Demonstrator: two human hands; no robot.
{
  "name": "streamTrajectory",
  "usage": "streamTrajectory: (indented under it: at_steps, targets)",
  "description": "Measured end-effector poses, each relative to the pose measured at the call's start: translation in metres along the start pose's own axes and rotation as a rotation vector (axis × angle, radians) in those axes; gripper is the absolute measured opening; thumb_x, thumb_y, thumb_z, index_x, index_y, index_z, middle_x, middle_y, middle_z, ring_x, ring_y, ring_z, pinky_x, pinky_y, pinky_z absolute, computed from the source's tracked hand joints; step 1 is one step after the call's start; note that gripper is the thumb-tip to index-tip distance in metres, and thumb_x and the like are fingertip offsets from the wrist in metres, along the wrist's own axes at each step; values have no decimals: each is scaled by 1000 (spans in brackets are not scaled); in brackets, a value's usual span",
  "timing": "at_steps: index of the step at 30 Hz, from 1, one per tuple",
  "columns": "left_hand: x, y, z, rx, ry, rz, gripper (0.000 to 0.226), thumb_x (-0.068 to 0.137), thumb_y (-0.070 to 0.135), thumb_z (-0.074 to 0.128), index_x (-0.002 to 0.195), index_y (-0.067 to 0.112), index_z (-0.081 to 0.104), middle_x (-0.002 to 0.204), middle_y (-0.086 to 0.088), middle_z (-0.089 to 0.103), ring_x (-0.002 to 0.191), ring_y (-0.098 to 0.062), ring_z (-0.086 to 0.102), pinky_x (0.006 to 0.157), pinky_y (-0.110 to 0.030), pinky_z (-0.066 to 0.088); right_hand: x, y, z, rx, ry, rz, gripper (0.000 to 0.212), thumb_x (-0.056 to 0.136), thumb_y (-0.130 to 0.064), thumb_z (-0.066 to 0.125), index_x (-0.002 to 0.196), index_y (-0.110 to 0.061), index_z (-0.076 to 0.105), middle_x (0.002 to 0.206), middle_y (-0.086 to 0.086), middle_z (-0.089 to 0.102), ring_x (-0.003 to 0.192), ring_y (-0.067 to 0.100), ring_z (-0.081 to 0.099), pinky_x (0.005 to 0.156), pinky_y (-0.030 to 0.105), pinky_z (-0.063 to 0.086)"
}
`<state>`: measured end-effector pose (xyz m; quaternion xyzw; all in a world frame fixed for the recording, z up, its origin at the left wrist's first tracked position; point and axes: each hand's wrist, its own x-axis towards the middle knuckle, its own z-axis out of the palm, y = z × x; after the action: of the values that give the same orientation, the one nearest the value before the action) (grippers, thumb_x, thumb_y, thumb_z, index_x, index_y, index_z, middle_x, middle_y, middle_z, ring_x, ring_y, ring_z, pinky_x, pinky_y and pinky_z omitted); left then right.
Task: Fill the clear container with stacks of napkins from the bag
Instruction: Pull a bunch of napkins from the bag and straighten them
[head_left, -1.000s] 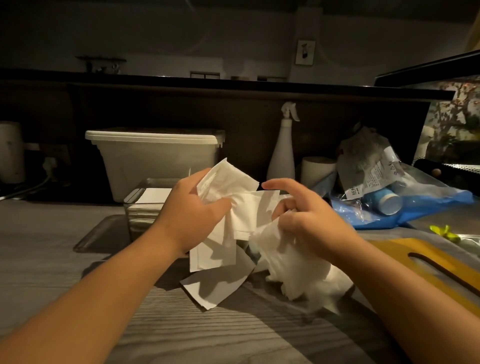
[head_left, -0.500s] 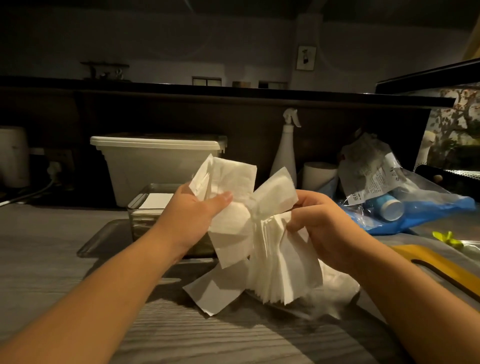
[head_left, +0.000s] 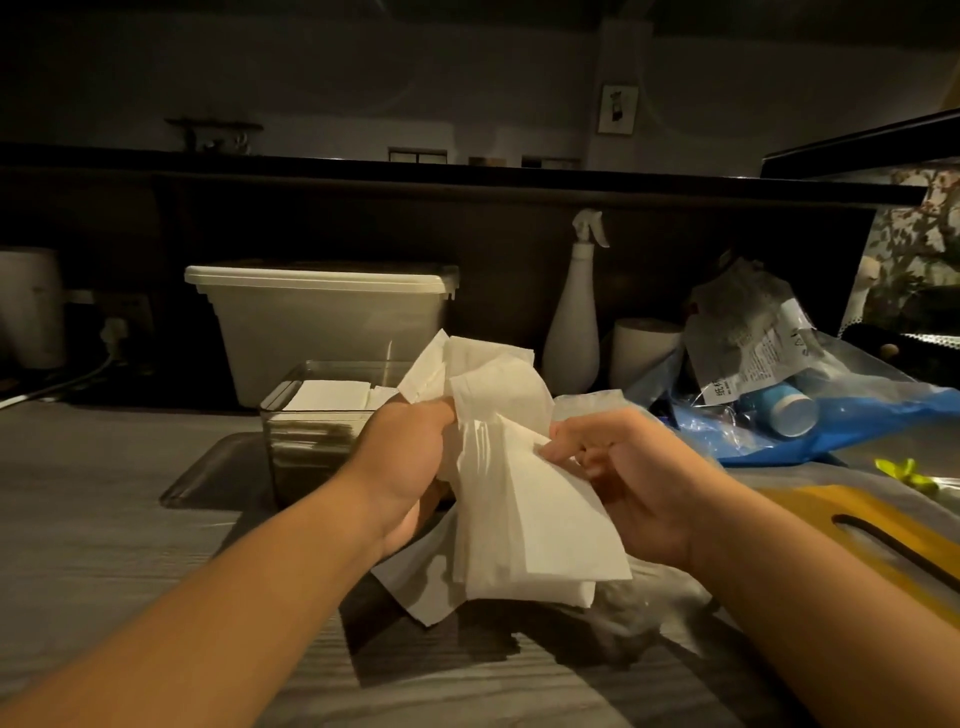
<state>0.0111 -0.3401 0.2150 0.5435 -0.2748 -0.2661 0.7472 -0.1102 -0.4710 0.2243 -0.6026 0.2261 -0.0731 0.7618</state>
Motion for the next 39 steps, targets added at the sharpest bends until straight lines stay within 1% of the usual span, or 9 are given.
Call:
streamTrajectory:
  at_steps: [5,10,13,16,21,28,33,37,39]
  targets:
    - [3,-2,-3,51,43,60,24,102,18,48,122,24,60,108,-7,70,100,-28,67,87,-46,59,-2,-1,3,90,28,15,39,79,-9,67,117,-8,60,100,17,75,87,34,75,58,36,61]
    - [9,-1,-5,364,63,476,70,99,7,56,129,65,31,138,8,44,118,-18,53,89,-40,59,-4,-1,4,84,23,22,38,81,-9,66,118,-8,60,96,17,76,87,33,75,58,35,62]
    - [12,-1,-9,464,96,532,61,97,8,59,122,61,39,131,9,44,110,-15,53,75,-24,60,-3,-1,3,75,20,7,38,81,-10,65,118,-9,59,101,16,76,89,32,75,60,34,62]
    - [13,-1,-11,465,154,508,43,99,9,56,107,51,52,119,12,47,102,-14,53,66,-22,59,-1,0,1,-2,33,-65,52,70,-12,65,121,-12,59,116,15,71,94,31,74,62,34,60]
    - [10,0,-9,457,70,375,38,101,7,49,87,35,71,98,8,68,95,-21,61,70,-33,57,-5,-5,-3,-125,-33,-158,24,85,-8,52,105,-11,64,110,9,69,85,25,73,57,28,56]
    - [11,-2,-11,437,34,234,36,98,5,53,81,24,78,100,-6,71,102,-34,62,84,-57,57,-3,-3,-2,-309,-61,-175,55,57,-18,63,112,-17,66,107,5,72,81,22,75,60,29,56]
    - [8,3,-11,364,-25,160,31,96,9,51,78,16,76,100,-11,67,101,-35,60,70,-39,56,-8,-7,-4,-232,-62,-102,18,74,-13,59,92,-13,56,93,10,67,67,21,73,52,27,55]
    - [5,6,-11,241,4,98,32,92,27,54,68,18,74,98,-12,68,101,-34,62,78,-45,53,-9,-8,-3,-170,-9,-32,51,60,-18,62,110,-12,57,79,10,71,65,24,74,50,26,54]
    - [4,9,-10,240,-22,104,31,89,39,60,73,18,77,95,-11,70,103,-35,63,90,-50,51,-9,-10,-2,-159,32,-20,49,64,-17,62,112,-11,58,71,9,73,63,23,74,49,26,55]
